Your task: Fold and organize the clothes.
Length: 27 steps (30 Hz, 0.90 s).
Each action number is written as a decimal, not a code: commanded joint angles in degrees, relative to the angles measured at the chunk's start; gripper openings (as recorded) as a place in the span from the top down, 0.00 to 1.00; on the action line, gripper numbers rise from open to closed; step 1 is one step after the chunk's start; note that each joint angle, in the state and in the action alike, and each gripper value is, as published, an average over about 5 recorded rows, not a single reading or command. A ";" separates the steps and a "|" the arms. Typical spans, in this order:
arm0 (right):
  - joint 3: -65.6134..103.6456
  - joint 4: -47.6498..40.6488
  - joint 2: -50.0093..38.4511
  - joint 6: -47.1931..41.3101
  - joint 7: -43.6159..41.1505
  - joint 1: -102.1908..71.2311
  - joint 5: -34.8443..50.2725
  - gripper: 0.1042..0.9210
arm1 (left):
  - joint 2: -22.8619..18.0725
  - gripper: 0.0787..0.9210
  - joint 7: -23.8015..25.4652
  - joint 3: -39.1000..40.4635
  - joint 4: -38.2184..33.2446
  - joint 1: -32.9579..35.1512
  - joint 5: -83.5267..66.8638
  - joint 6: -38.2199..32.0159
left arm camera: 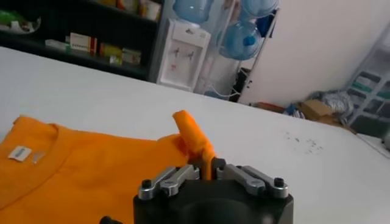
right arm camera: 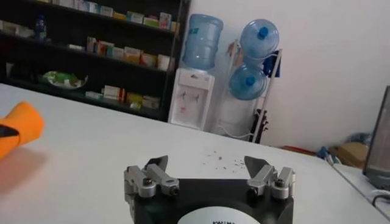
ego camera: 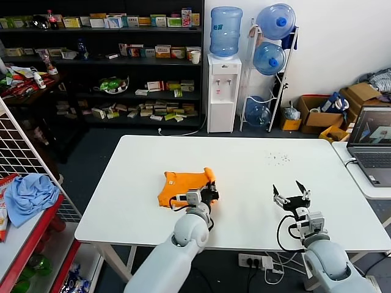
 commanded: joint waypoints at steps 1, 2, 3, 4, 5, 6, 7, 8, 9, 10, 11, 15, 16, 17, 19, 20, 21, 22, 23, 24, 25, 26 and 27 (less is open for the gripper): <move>1.68 -0.41 0.08 0.08 0.52 0.03 1.29 0.12 | -7.28 0.81 5.43 2.20 2.26 1.05 3.91 -16.40; 1.82 -0.25 0.11 0.05 0.35 -0.05 1.22 0.12 | -6.98 0.78 5.99 2.62 1.22 1.17 4.02 -16.93; 2.02 -0.03 0.11 -0.02 0.12 -0.19 1.14 0.12 | -6.37 0.75 6.35 3.03 0.05 1.32 4.07 -17.13; 2.29 0.22 0.10 -0.13 -0.15 -0.35 1.06 0.12 | -5.32 0.71 6.63 3.41 -1.21 1.52 4.03 -17.21; 2.58 0.45 0.06 -0.24 -0.43 -0.52 1.02 0.12 | -3.91 0.68 6.78 3.71 -2.44 1.82 4.03 -17.22; 2.85 0.65 0.01 -0.35 -0.72 -0.68 0.99 0.12 | -2.12 0.65 6.94 3.92 -3.52 2.19 4.17 -17.24; 3.08 0.77 -0.11 -0.43 -1.02 -0.82 0.90 0.12 | -0.05 0.61 7.13 4.02 -4.55 2.62 4.36 -17.34; 3.23 0.83 -0.24 -0.45 -1.31 -0.93 0.73 0.12 | 2.16 0.57 7.34 3.97 -5.50 3.10 4.67 -17.52; 3.34 0.88 -0.39 -0.42 -1.63 -1.04 0.52 0.12 | 4.33 0.54 7.67 3.75 -6.37 3.65 5.19 -17.76; 3.43 0.96 -0.55 -0.41 -2.00 -1.15 0.31 0.12 | 6.51 0.50 8.09 3.34 -7.17 4.24 5.88 -18.13; 3.55 1.07 -0.66 -0.40 -2.44 -1.28 0.11 0.12 | 8.80 0.47 8.50 2.76 -7.99 4.85 6.63 -18.56; 4.43 1.61 0.05 -0.78 -4.21 -1.55 -0.07 0.12 | 17.59 0.34 10.81 -1.08 -11.66 8.55 10.04 -19.43; 4.71 1.66 0.48 -0.99 -4.70 -1.52 -0.15 0.12 | 19.32 0.30 11.41 -2.40 -12.45 9.82 11.06 -19.53; 5.03 1.72 0.93 -1.28 -5.32 -1.48 -0.23 0.12 | 20.66 0.27 11.97 -3.76 -13.11 11.07 12.26 -19.74; 5.88 1.92 1.89 -1.99 -6.70 -1.42 -0.49 0.12 | 22.35 0.20 12.99 -6.69 -13.86 13.66 15.43 -20.76; 6.50 2.11 2.40 -2.57 -7.44 -1.41 -0.58 0.12 | 22.90 0.17 13.49 -8.26 -13.95 14.84 17.27 -21.53; 7.20 2.35 3.01 -3.20 -8.15 -1.40 -0.56 0.12 | 23.35 0.15 14.01 -9.70 -13.92 15.90 19.11 -22.32; 8.05 2.61 3.75 -3.98 -8.70 -1.36 -0.33 0.12 | 23.67 0.13 14.43 -10.97 -13.79 16.86 20.81 -23.03; 9.04 2.91 4.63 -4.91 -9.35 -1.30 0.01 0.12 | 23.87 0.13 14.73 -12.15 -13.61 17.61 22.24 -23.57; 10.18 3.27 5.65 -5.82 -10.01 -1.25 0.24 0.12 | 24.01 0.12 14.94 -13.21 -13.41 18.31 23.42 -23.84; 11.33 3.64 6.78 -6.61 -10.67 -1.20 0.33 0.12 | 24.04 0.12 15.12 -14.26 -13.24 18.95 24.47 -23.88; 12.50 3.98 7.91 -7.33 -11.25 -1.21 0.22 0.12 | 23.95 0.12 15.21 -15.18 -13.09 19.49 25.28 -23.82; 14.03 4.43 9.23 -7.97 -12.39 -1.33 -0.44 0.12 | 23.76 0.12 15.37 -16.28 -12.96 20.09 25.92 -23.62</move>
